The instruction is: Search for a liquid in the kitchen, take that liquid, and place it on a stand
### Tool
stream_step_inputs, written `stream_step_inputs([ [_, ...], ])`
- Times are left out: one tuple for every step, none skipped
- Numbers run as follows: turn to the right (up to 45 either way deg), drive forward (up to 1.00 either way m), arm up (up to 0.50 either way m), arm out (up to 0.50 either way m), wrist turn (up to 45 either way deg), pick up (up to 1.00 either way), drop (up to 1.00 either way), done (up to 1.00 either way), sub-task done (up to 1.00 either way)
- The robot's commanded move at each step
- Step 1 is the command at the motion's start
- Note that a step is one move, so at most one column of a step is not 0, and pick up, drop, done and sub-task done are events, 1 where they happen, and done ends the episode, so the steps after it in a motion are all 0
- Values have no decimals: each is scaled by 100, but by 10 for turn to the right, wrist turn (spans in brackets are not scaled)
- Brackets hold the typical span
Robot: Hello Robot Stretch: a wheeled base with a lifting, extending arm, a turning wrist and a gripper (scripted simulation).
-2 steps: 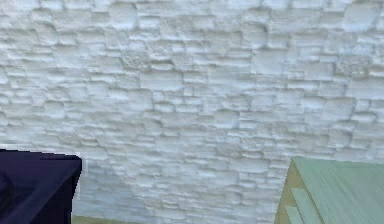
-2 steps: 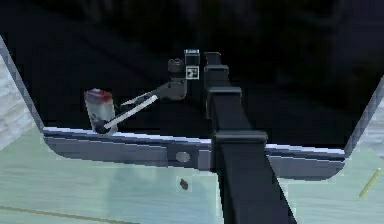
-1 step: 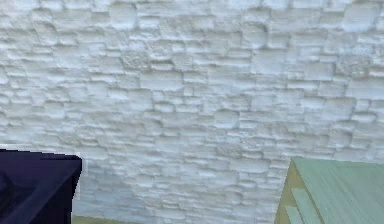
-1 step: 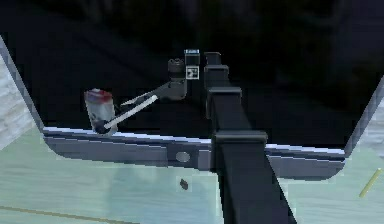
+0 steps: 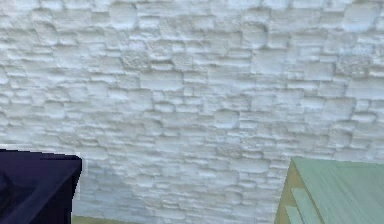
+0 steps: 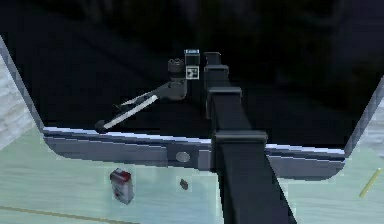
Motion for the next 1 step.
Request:
stream_step_inputs([
  [0,0,0,-10,0,0,0,0,0],
])
